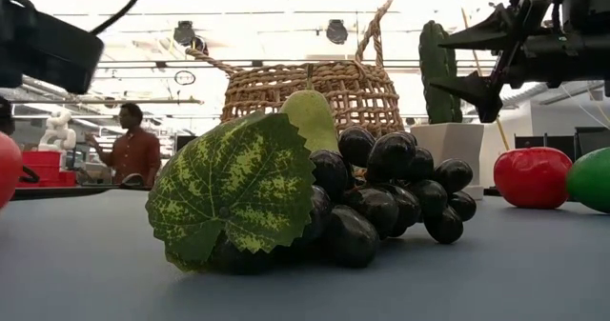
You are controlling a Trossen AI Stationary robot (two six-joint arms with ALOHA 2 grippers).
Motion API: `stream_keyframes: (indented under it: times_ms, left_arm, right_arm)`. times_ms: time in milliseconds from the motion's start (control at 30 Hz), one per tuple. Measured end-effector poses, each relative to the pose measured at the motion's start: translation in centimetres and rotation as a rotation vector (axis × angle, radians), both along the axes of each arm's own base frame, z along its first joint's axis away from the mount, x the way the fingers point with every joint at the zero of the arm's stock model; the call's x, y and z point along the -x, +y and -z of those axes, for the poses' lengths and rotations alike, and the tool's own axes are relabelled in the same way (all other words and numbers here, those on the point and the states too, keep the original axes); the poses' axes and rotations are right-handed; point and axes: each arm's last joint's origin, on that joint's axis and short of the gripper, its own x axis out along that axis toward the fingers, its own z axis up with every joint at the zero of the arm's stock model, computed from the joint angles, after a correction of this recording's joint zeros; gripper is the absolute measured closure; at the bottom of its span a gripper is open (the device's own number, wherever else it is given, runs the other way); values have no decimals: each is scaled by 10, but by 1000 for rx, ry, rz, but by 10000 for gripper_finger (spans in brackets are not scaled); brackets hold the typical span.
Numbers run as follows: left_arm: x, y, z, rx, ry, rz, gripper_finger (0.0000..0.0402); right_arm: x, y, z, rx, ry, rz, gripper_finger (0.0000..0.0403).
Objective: Build produce basket
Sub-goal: Put the red apple into the brown basket
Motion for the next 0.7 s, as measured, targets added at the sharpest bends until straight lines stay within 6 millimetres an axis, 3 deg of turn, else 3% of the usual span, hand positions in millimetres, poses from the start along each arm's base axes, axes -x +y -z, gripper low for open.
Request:
stream_keyframes:
  times_ms: [167, 367, 567, 700]
  left_arm:
    - [-15, 23, -10, -76, -25, 5, 76]
    - [-34, 57, -50, -192, -23, 89, 76]
    - [-72, 90, -144, -417, -343, 295, 76]
    - [-87, 124, -197, -748, -465, 265, 71]
  right_arm:
    - [0, 0, 0, 19, 3, 6, 112]
    - [0, -1, 2, 111, 37, 46, 112]
    - [0, -1, 3, 243, 72, 45, 112]
    - [0, -1, 4, 316, 97, 48, 112]
